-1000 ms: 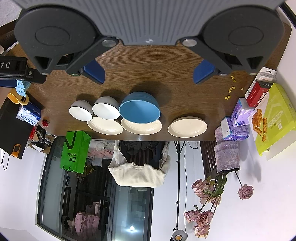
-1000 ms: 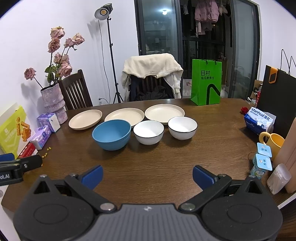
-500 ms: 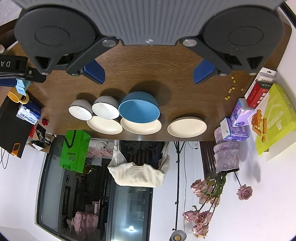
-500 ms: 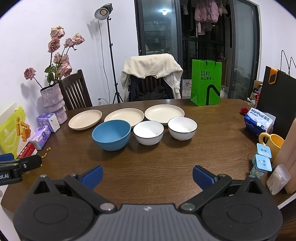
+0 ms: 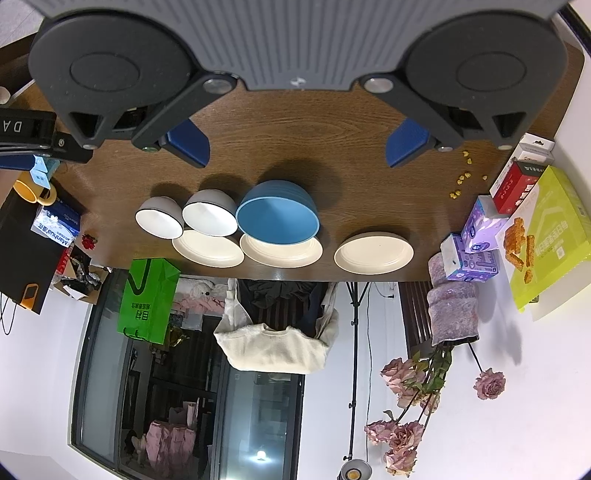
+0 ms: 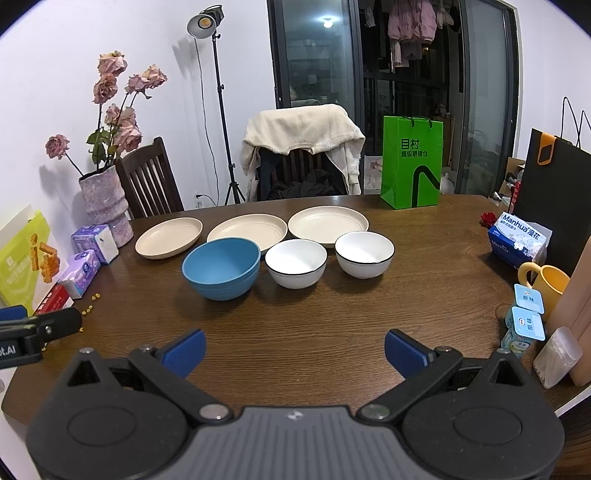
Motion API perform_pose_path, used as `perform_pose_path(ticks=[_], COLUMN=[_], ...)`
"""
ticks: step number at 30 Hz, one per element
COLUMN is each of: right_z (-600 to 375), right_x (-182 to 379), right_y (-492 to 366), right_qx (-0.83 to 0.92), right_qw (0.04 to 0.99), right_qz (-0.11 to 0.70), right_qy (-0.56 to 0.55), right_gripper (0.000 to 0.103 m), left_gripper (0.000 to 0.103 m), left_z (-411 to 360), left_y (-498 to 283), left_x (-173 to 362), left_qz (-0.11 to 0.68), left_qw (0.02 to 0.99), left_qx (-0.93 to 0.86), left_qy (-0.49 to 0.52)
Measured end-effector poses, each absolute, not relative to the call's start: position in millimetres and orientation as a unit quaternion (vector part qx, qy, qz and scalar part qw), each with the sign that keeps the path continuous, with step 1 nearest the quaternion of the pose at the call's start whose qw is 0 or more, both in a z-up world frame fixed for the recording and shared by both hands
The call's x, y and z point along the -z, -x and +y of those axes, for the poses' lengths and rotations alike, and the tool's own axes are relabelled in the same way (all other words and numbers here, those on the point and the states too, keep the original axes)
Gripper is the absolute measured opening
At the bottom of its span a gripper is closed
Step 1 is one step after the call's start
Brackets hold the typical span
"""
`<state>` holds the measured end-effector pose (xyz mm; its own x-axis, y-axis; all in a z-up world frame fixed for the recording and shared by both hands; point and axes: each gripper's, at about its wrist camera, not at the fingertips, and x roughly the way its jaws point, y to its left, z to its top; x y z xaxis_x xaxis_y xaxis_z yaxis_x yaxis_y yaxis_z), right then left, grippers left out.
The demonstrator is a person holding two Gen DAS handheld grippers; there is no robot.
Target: Organize plates and bowls
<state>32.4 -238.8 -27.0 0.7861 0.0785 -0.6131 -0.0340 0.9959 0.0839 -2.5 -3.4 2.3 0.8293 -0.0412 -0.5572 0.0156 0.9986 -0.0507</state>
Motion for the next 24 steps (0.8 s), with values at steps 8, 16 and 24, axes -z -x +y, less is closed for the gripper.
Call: perform_pose_path(ticks=[8, 16, 24], right_z=[-237.2, -229.3, -217.5], right_x=[27.1, 26.4, 19.7], right_y=[-45.2, -67.4, -94.2], right_qx=[-0.031, -0.039, -0.044], right_qw=[0.943, 0.941, 0.941], right_qz=[0.329, 0.336, 0.333], right_qy=[-0.032, -0.032, -0.033], right_gripper=[0.103, 0.103, 0.103], left_gripper=[0.103, 0.103, 0.103], left_z=[-0.8, 14.4, 34.5], left_y=[-16.8, -38.2, -62.6], left_x=[-4.0, -15.1, -20.9], left_qz=[0.289, 0.281, 0.280], left_qw=[0.957, 0.959, 0.959], left_qx=[0.010, -0.001, -0.005], left_qy=[0.030, 0.040, 0.049])
